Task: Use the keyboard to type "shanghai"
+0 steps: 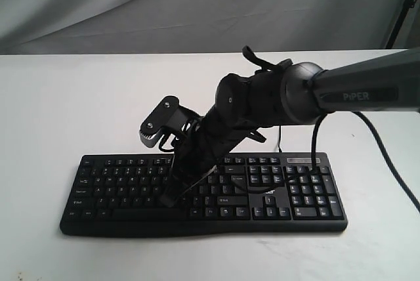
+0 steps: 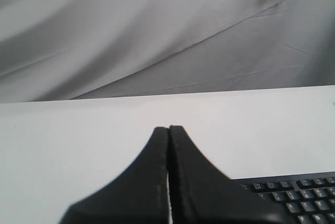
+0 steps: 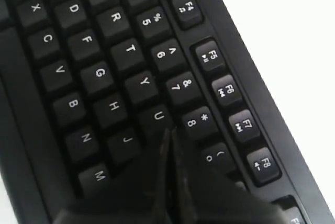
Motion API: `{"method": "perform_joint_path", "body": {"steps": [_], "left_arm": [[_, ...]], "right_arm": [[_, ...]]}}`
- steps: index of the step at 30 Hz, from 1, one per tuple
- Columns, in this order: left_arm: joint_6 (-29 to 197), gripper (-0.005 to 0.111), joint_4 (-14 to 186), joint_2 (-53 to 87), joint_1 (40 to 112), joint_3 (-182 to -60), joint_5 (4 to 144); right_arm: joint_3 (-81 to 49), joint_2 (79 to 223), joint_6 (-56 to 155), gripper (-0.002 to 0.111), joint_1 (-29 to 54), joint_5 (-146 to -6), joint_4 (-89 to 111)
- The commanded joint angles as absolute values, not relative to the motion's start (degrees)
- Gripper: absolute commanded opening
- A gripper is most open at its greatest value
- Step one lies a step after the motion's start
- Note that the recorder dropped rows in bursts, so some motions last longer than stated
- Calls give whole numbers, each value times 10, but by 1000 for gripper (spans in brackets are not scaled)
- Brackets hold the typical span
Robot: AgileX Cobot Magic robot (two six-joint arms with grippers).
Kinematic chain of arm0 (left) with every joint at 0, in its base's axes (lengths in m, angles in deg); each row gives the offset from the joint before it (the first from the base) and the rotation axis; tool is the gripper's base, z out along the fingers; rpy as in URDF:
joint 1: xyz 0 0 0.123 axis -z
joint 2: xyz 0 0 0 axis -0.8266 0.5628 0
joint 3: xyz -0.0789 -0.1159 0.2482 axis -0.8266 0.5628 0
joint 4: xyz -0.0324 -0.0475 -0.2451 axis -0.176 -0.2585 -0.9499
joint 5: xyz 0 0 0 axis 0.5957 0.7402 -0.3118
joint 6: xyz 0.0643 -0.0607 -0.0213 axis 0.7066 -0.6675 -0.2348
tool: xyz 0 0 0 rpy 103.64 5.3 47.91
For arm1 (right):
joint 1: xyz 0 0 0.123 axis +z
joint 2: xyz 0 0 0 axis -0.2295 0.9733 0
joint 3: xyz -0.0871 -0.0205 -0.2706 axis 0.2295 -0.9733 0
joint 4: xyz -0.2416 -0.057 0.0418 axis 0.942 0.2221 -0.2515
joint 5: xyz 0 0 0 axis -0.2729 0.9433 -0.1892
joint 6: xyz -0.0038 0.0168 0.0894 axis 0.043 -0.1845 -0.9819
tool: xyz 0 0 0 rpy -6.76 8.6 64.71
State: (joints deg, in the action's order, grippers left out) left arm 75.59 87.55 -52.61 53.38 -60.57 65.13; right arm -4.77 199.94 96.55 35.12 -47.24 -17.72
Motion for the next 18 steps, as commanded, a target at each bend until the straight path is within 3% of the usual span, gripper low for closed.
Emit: {"method": "perform_joint_path", "body": {"steps": [1,9,18], "left_arm": [[754,0,874,-527,538,-605,654],[754,0,874,-527,538,-605,654],[754,0,874,-527,538,-605,654]], "right_arm": [[-50,1998,971,0,346,-477,-182],[-50,1971,971,0,346,-481,-170],[-50,1745,899,0,338,-512,-56]]}}
